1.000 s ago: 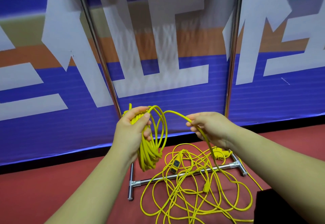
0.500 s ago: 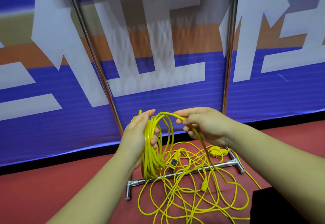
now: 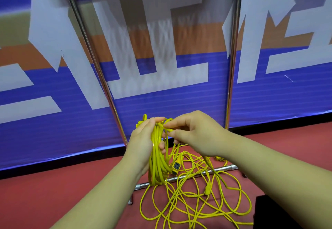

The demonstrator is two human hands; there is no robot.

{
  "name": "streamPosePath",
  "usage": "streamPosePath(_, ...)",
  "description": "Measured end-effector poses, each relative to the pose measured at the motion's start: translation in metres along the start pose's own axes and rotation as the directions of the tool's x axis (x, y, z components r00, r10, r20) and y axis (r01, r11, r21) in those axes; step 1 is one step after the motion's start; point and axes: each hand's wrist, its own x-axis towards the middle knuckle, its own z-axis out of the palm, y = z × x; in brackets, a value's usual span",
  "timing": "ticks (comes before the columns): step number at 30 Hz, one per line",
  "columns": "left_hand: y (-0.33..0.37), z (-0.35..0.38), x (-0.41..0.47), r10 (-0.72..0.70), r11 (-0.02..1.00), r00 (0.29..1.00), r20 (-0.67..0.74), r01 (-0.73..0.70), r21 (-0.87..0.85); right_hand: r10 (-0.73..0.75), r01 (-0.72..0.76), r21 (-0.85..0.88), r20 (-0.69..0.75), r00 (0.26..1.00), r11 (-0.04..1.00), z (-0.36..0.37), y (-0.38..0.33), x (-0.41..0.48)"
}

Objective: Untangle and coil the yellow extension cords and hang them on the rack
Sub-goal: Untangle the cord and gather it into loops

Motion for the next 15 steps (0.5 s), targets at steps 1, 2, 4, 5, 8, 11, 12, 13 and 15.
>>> streamPosePath(1, -0.001, 0.000, 0.001, -0.003, 1.000, 1.000, -0.012, 0.003, 0.002, -0.020, 0.020, 0.002, 0.002, 1.000, 1.000, 0.002, -0.001, -0.001)
streamPosePath(2, -0.001, 0.002, 0.001, -0.007, 1.000, 1.000, -0.026, 0.007, 0.003, -0.043, 0.043, 0.020, 0.010, 0.999, 0.999, 0.004, -0.003, -0.003)
streamPosePath(4, -0.001, 0.002, 0.003, -0.012, 1.000, 0.998, -0.061, 0.011, -0.007, -0.069, 0.067, 0.098, 0.025, 0.997, 0.993, 0.008, -0.008, -0.007)
streamPosePath(5, 0.000, 0.003, 0.004, -0.009, 1.000, 0.998, -0.068, 0.008, -0.020, -0.067, 0.063, 0.132, 0.024, 0.997, 0.989, 0.009, -0.009, -0.008)
streamPosePath(8, 0.004, 0.003, 0.004, 0.033, 0.999, 0.996, -0.082, -0.036, -0.027, -0.041, 0.033, 0.183, 0.043, 0.998, 0.982, 0.014, -0.008, -0.011)
streamPosePath(11, 0.015, 0.002, 0.003, 0.107, 0.994, 0.983, -0.150, -0.111, -0.020, -0.017, -0.025, 0.251, 0.164, 0.986, 0.968, 0.022, 0.001, -0.015)
streamPosePath(12, 0.020, 0.001, 0.005, 0.119, 0.991, 0.976, -0.180, -0.129, -0.042, -0.018, -0.036, 0.259, 0.205, 0.979, 0.965, 0.024, 0.004, -0.016)
streamPosePath(13, 0.024, -0.001, 0.006, 0.122, 0.988, 0.969, -0.214, -0.140, -0.069, -0.021, -0.044, 0.262, 0.241, 0.970, 0.964, 0.026, 0.008, -0.017)
streamPosePath(15, 0.033, -0.009, 0.011, 0.122, 0.983, 0.951, -0.286, -0.156, -0.100, -0.008, -0.088, 0.306, 0.300, 0.954, 0.948, 0.029, 0.016, -0.016)
